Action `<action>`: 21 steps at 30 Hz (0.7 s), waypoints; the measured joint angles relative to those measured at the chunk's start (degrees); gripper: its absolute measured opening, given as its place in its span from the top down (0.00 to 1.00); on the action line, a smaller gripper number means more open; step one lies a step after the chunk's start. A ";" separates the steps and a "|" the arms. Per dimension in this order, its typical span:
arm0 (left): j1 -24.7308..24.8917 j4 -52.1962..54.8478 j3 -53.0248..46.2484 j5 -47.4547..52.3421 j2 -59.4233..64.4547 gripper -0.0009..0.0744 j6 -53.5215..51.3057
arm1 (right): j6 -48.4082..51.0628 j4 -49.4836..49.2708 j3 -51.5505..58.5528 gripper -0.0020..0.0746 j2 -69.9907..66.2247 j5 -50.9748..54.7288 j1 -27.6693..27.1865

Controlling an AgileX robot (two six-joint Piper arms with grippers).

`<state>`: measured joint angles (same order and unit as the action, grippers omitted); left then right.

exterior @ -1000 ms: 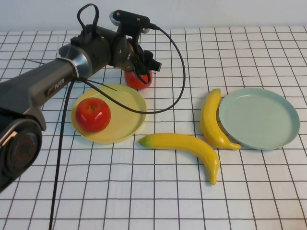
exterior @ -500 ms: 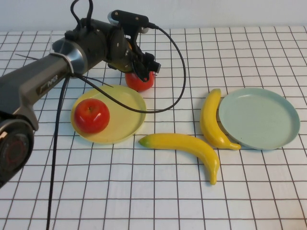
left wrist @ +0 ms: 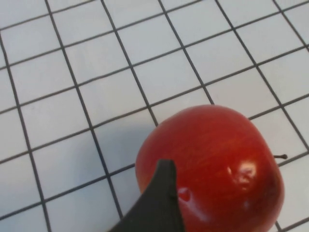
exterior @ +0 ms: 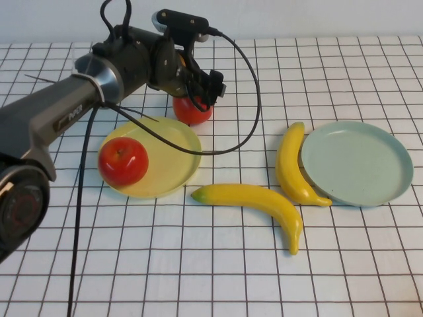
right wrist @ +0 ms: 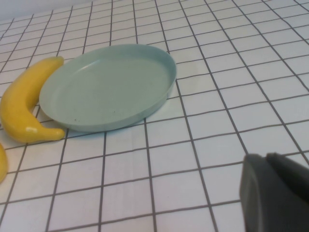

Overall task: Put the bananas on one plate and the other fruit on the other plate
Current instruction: Put one type of fruit in the left plate

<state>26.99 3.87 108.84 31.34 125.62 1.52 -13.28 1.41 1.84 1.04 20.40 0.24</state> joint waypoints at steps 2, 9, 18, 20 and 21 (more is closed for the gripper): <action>0.00 0.00 0.00 -0.56 0.94 0.10 0.77 | 0.00 0.00 0.00 0.99 0.00 0.00 0.00; 0.00 0.15 0.00 -1.36 4.27 0.10 2.05 | 0.00 0.00 0.00 0.99 0.00 0.00 0.00; 0.00 0.15 0.00 -4.07 4.89 0.10 2.17 | 0.00 0.00 0.00 0.99 0.00 0.00 0.00; 0.00 0.25 0.00 -4.46 4.89 0.10 2.17 | 0.00 0.00 0.00 0.99 0.00 0.00 0.00; 0.00 0.24 0.00 -4.61 4.99 0.10 2.17 | 0.00 0.00 0.00 0.99 0.00 0.00 0.00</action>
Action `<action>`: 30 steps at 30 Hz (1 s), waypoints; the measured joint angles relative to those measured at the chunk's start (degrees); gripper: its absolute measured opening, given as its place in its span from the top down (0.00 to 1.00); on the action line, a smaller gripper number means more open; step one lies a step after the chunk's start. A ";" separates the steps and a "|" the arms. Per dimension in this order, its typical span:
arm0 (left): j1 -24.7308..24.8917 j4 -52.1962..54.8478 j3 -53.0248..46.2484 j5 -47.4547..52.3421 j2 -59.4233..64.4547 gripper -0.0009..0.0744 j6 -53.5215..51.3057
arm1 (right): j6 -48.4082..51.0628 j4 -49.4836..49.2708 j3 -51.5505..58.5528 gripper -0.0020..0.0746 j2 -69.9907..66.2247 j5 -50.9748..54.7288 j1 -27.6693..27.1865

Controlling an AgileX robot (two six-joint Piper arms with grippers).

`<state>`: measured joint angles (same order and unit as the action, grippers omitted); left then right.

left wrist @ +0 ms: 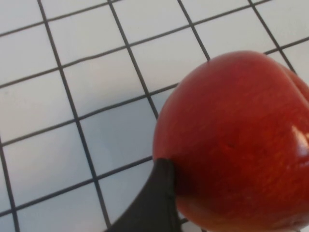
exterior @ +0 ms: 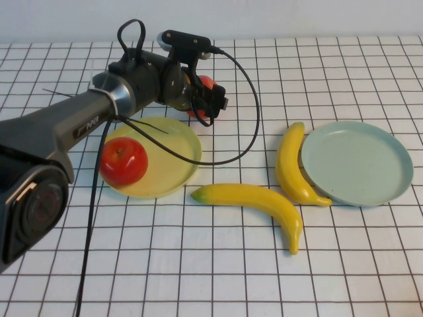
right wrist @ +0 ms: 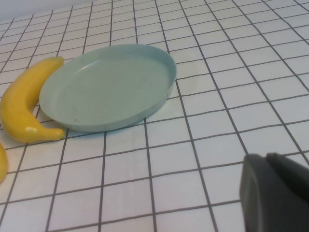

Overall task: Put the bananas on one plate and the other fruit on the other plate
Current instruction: Put one type of fruit in the left plate

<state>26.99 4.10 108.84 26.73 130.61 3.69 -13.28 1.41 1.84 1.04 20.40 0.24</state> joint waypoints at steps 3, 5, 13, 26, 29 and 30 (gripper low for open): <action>0.00 0.00 0.00 -0.27 -0.01 0.10 -0.36 | 0.00 0.00 0.00 0.99 0.00 0.00 0.00; 0.00 0.00 0.00 -0.27 -0.01 0.10 -1.28 | 0.00 0.00 0.00 0.99 0.00 0.00 0.00; 0.00 0.00 0.00 0.30 -0.01 0.22 -3.00 | 0.00 0.00 0.00 0.99 0.00 0.00 0.00; 0.00 -0.35 -0.16 5.22 -4.51 0.23 -3.12 | 0.00 0.00 0.00 0.99 0.00 0.00 0.00; 0.00 -0.35 -0.26 10.69 -8.91 0.23 -3.12 | 0.00 0.00 0.00 0.99 0.00 0.00 0.00; 0.00 -0.44 -0.26 13.10 -10.40 0.23 -3.12 | 0.00 0.00 0.00 0.99 0.00 0.00 0.00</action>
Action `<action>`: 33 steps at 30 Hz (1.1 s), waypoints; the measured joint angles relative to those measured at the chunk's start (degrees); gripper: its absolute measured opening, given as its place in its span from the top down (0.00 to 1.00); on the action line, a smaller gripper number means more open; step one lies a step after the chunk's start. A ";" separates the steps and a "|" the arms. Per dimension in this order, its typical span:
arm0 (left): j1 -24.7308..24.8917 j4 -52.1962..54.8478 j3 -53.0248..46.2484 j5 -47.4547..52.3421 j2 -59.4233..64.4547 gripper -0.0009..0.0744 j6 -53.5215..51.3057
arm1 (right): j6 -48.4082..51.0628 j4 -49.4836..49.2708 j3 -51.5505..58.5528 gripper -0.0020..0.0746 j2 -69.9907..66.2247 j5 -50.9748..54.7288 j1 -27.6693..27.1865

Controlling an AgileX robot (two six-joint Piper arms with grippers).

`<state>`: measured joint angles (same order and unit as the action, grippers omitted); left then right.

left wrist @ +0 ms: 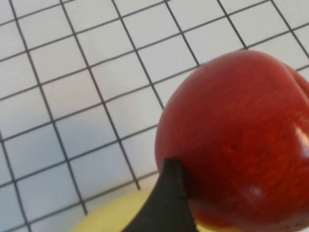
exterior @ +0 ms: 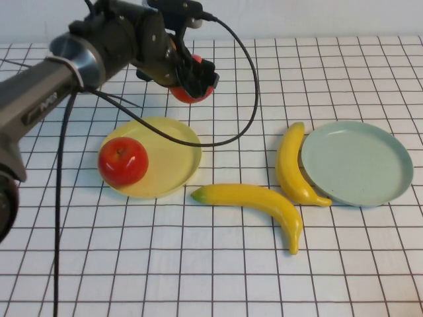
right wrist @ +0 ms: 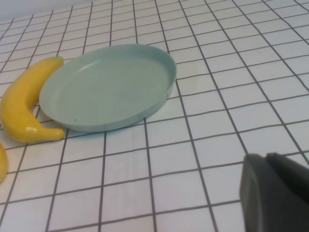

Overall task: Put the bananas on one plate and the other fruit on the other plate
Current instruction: Put one type of fruit in the left plate, then put another type of fruit in the right plate

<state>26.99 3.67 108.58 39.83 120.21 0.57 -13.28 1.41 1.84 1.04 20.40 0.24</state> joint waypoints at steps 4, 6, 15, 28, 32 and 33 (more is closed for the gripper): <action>0.00 0.74 0.00 9.58 -3.23 0.23 0.12 | 0.00 0.00 0.00 0.99 0.00 0.00 0.00; 0.00 1.39 -0.18 12.28 -3.24 0.23 0.42 | 0.00 0.00 0.00 0.99 0.00 0.00 0.00; 0.00 1.77 -4.95 13.47 -0.54 0.12 0.29 | 0.00 0.00 0.00 0.99 0.00 0.00 0.00; 0.00 2.56 -4.95 14.72 -3.39 0.10 -0.57 | 0.00 0.00 0.00 0.99 0.00 0.00 0.00; 0.00 3.47 -4.95 14.86 -8.72 0.10 -0.57 | 0.00 0.00 0.00 0.99 0.00 0.00 0.00; 0.00 3.63 -5.08 14.86 -10.03 0.10 -0.57 | 0.00 0.00 0.00 0.99 0.00 0.00 0.00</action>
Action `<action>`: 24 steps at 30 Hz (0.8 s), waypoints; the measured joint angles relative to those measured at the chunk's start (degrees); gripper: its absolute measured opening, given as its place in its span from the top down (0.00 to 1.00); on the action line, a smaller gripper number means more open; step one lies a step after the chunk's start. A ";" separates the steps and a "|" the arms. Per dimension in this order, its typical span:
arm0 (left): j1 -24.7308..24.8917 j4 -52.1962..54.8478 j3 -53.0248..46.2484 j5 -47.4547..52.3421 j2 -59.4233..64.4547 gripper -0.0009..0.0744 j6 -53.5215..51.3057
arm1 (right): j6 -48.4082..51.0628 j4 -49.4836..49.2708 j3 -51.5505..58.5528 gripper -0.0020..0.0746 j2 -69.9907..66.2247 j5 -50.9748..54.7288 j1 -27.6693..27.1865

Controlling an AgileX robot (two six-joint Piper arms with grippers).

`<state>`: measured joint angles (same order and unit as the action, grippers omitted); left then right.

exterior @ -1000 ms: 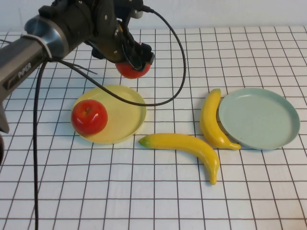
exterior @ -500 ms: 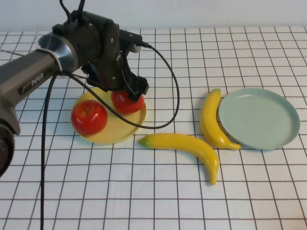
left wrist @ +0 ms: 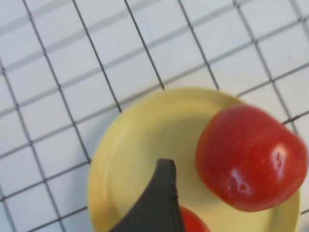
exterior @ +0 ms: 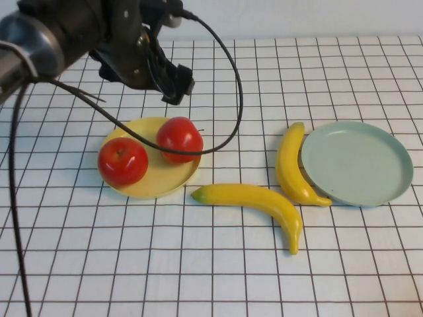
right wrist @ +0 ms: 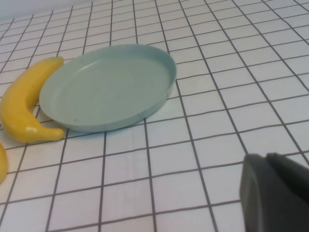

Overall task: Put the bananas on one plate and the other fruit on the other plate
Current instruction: Put another type of fruit in the right plate

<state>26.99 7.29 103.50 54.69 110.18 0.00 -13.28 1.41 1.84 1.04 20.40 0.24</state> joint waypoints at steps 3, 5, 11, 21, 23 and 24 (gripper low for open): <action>0.00 0.34 -2.86 -2.08 -5.33 0.15 0.00 | 0.00 0.00 0.00 0.99 0.00 0.00 0.00; 0.00 0.33 -7.42 -5.45 -9.83 0.28 0.00 | 0.00 0.00 0.00 0.99 0.00 0.00 0.00; 0.00 -3.14 -28.20 -19.79 -25.74 0.85 1.02 | 0.00 0.00 0.00 0.99 0.00 0.00 0.00; 0.00 -2.71 -53.18 -28.51 -52.53 0.99 9.18 | 0.00 0.00 0.00 0.99 0.00 0.00 0.00; 0.00 -1.18 -55.72 -29.75 -56.41 0.99 9.27 | 0.00 0.00 0.00 0.99 0.00 0.00 0.00; 0.00 -0.33 -56.56 -30.59 -57.67 0.99 9.27 | 0.00 0.00 0.00 0.99 0.00 0.00 0.00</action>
<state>26.99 6.96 46.93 24.10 52.51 9.27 -13.28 1.41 1.84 1.04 20.40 0.24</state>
